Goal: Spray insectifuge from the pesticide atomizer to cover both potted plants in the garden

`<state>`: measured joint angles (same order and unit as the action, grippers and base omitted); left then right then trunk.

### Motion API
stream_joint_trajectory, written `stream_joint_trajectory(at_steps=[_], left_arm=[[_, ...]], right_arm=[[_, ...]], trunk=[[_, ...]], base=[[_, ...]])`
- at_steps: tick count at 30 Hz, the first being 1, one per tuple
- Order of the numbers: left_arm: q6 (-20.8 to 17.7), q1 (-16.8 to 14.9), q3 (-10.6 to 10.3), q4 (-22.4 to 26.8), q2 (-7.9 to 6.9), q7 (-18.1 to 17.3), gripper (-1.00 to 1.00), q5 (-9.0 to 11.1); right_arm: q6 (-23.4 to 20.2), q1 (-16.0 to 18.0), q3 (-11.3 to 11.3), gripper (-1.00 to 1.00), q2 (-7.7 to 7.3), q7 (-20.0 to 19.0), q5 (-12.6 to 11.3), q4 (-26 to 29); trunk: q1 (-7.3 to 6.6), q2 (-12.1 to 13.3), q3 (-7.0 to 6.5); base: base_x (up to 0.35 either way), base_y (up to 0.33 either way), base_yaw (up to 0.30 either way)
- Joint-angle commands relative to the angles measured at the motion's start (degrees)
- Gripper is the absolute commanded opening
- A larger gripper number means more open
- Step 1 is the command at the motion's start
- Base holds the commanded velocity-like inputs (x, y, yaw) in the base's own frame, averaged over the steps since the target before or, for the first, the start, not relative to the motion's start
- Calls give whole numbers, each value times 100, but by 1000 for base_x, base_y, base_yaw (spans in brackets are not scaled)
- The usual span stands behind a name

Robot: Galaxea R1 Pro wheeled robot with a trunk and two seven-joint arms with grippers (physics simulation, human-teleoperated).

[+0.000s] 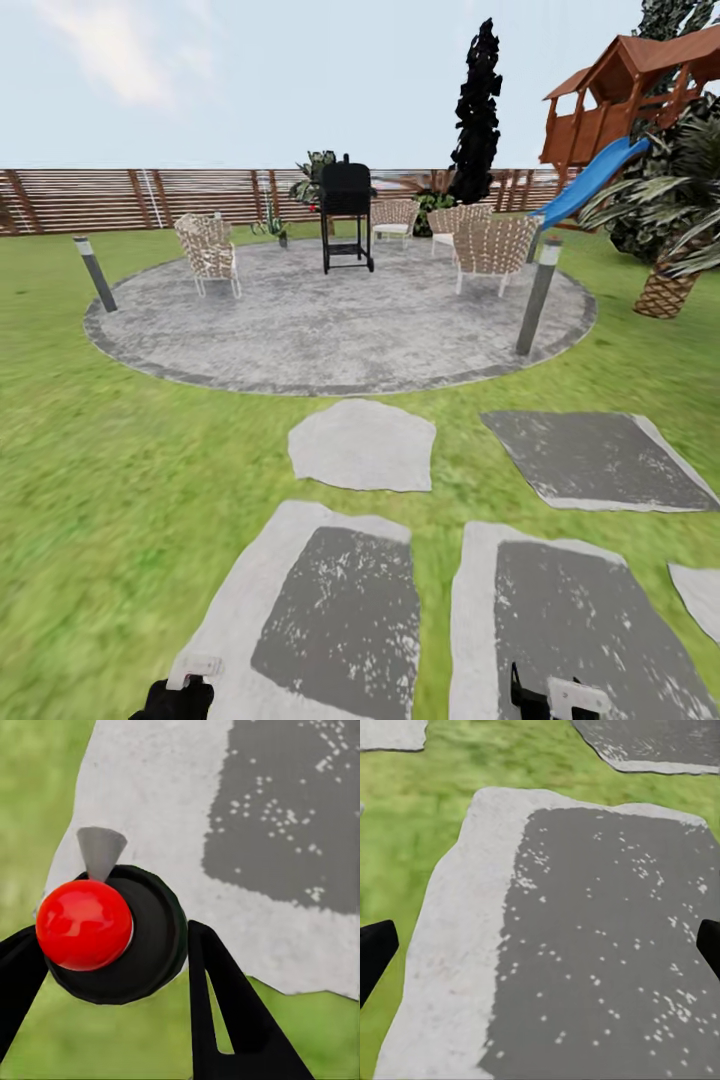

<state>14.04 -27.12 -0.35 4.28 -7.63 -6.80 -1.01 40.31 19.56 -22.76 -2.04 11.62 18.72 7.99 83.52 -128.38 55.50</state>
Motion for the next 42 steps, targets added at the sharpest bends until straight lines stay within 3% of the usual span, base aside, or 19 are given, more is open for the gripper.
stream_joint_trajectory(at_steps=[1,26,42], left_arm=[[20,-4,0,-6,-1,-14,-100,-9],[20,-4,0,-6,-1,-14,-100,-12],[20,-4,-1,-6,-1,-14,-100,-12]], right_arm=[[12,6,-18,100,1,42,61,-7],[12,8,-18,100,2,42,61,-8],[12,4,-19,100,-7,42,61,-4]], trunk=[[3,-2,-4],[3,-2,-182],[3,-2,-187]], base=[[337,0,108],[338,0,176],[338,0,9]])
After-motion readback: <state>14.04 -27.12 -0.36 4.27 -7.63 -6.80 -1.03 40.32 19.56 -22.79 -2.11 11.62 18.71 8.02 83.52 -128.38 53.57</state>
